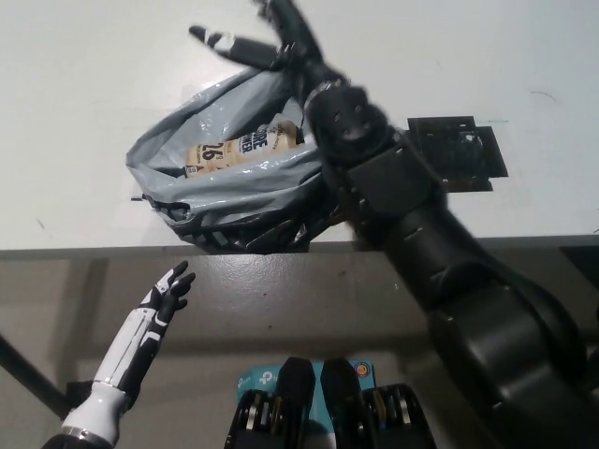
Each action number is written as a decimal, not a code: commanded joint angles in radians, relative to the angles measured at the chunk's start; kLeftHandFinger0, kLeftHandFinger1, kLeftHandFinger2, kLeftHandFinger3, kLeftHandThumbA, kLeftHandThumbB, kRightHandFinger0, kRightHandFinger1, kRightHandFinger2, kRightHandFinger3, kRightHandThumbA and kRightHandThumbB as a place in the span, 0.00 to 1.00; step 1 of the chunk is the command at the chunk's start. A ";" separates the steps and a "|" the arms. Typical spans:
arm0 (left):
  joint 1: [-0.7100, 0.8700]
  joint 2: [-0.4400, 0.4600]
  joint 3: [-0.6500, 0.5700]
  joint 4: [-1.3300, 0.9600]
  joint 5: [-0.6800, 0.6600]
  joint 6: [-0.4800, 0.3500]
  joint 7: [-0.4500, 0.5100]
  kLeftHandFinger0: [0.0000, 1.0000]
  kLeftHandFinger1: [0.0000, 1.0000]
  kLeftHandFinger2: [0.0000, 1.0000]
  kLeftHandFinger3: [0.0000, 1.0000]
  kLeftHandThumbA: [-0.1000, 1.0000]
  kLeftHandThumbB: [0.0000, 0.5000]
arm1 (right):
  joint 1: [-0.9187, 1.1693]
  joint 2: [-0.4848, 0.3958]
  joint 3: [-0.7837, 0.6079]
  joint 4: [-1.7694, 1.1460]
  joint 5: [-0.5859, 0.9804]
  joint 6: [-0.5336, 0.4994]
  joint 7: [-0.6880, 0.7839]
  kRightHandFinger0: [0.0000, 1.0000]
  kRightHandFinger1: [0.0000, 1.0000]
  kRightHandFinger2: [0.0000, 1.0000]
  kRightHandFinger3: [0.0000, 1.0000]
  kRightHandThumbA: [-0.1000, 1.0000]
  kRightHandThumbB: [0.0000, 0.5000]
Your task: Use the right hand to pick up a bottle of protein shake and place it into a plastic bag on the left side
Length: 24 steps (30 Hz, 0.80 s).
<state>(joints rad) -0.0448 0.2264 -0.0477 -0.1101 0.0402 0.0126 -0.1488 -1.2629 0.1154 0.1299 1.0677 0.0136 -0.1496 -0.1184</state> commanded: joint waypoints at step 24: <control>0.075 0.013 0.033 -0.014 -0.022 -0.061 0.004 1.00 1.00 1.00 1.00 1.00 0.22 | 0.869 -0.370 -0.185 -1.859 -0.011 0.118 0.066 1.00 1.00 1.00 1.00 0.88 0.46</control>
<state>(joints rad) -0.0190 0.2204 -0.0468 -0.0937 0.0374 0.0144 -0.1485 -0.7774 -0.1299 0.0873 0.2846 -0.0115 -0.0384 -0.0926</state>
